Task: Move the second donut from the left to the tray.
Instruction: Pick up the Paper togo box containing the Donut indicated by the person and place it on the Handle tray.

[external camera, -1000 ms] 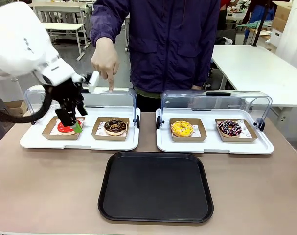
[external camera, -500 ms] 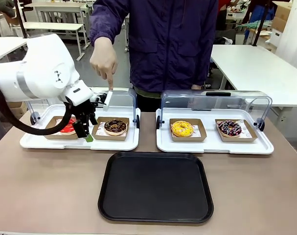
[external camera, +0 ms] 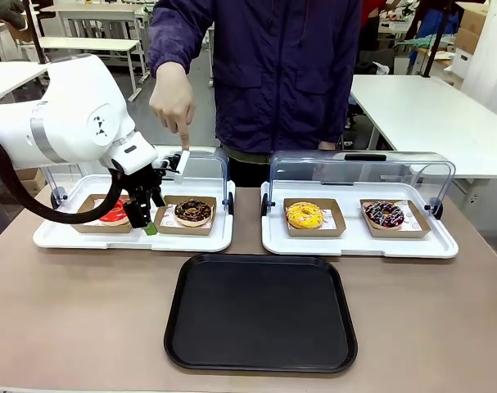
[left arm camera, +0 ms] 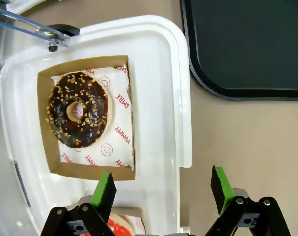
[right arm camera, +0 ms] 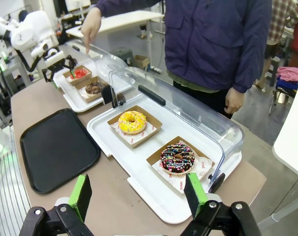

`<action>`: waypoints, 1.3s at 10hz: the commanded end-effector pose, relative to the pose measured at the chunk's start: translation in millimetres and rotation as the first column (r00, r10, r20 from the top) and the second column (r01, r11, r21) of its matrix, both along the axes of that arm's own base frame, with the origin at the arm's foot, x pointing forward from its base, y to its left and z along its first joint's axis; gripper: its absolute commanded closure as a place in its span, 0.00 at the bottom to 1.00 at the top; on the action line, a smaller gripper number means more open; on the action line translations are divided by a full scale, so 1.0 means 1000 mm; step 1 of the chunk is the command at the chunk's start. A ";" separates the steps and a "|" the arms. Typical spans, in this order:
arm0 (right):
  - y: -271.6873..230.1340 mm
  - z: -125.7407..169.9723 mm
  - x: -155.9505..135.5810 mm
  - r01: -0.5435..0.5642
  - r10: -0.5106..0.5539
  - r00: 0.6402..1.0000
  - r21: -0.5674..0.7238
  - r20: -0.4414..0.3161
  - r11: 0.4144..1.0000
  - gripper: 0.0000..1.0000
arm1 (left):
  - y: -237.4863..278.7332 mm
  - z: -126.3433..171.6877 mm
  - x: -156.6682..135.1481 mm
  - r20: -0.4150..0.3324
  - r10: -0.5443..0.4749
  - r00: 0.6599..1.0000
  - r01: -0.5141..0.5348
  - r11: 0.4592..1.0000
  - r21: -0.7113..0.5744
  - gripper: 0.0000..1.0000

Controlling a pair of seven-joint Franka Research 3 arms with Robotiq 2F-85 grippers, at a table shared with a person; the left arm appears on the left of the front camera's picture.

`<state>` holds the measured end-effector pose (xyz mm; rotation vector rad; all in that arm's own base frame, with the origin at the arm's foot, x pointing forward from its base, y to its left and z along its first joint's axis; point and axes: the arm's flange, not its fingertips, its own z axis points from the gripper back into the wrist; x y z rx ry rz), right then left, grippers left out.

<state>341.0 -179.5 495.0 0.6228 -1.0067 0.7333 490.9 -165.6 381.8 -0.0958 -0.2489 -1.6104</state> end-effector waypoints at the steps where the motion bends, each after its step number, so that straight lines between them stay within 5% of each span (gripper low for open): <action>1: -0.001 0.001 0.003 -0.006 0.006 0.999 0.012 0.039 1.000 0.00 | -0.005 -0.006 0.005 0.031 0.009 0.999 -0.009 1.000 0.017 0.00; 13: -0.001 0.001 0.003 -0.006 0.006 0.999 0.012 0.039 1.000 0.00 | -0.008 -0.061 0.049 0.060 -0.006 0.998 0.002 0.997 0.071 0.00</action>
